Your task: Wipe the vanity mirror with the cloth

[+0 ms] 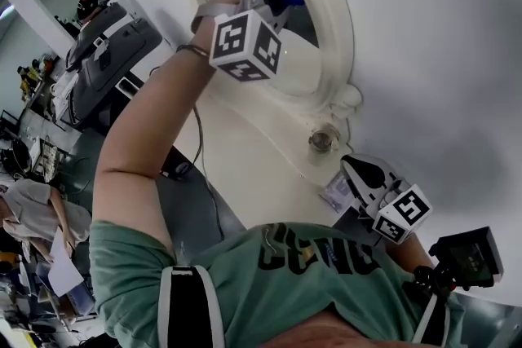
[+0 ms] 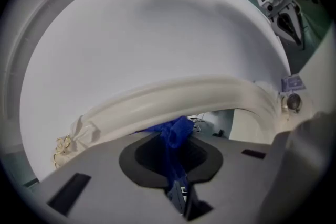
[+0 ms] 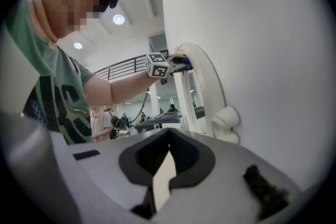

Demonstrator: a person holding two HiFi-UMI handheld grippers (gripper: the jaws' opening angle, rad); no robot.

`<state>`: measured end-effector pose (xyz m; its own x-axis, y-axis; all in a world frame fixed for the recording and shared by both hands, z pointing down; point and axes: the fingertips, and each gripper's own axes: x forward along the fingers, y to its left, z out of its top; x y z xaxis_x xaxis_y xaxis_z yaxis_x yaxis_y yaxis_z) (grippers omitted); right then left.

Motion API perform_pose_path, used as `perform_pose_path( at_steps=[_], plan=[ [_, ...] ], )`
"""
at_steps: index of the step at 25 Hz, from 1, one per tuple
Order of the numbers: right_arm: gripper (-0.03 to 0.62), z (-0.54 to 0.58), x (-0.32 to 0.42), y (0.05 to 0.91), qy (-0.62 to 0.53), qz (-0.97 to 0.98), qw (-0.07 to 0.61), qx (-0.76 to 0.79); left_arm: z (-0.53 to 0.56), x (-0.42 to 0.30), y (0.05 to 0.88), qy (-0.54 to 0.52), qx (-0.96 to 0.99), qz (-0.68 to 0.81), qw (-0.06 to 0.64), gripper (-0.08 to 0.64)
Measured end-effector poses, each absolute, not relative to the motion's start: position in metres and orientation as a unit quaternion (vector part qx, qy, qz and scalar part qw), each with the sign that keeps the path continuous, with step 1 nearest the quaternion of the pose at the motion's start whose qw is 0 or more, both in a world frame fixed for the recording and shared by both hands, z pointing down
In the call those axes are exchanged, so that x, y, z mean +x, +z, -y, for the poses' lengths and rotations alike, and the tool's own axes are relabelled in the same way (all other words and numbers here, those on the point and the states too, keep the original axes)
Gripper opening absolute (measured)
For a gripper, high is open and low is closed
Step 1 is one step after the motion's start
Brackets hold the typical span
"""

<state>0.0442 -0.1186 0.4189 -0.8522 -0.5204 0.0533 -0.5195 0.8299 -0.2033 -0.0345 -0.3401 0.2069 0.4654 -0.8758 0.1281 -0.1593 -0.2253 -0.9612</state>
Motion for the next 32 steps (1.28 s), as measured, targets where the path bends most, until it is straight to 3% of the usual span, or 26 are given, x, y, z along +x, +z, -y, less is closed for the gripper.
perform_pose_path(
  at_steps=[8, 16, 25, 32],
  plan=[
    [0.012, 0.115, 0.038, 0.413, -0.106, -0.959, -0.002, -0.263, 0.307, 0.003, 0.301, -0.394, -0.703, -0.289, 0.516, 0.055],
    [0.012, 0.111, 0.036, 0.426, -0.141, -0.954, -0.016, -0.263, 0.299, -0.004, 0.436, -0.486, -0.66, -0.206, 0.534, 0.055],
    [0.012, 0.116, 0.033, 0.439, -0.154, -0.947, -0.029, -0.281, 0.339, -0.086, 0.591, -0.629, -0.606, -0.128, 0.471, 0.052],
    [0.012, 0.121, 0.042, 0.431, -0.152, -0.947, -0.02, -0.281, 0.348, -0.111, 0.616, -0.646, -0.638, -0.167, 0.384, 0.052]
  ],
)
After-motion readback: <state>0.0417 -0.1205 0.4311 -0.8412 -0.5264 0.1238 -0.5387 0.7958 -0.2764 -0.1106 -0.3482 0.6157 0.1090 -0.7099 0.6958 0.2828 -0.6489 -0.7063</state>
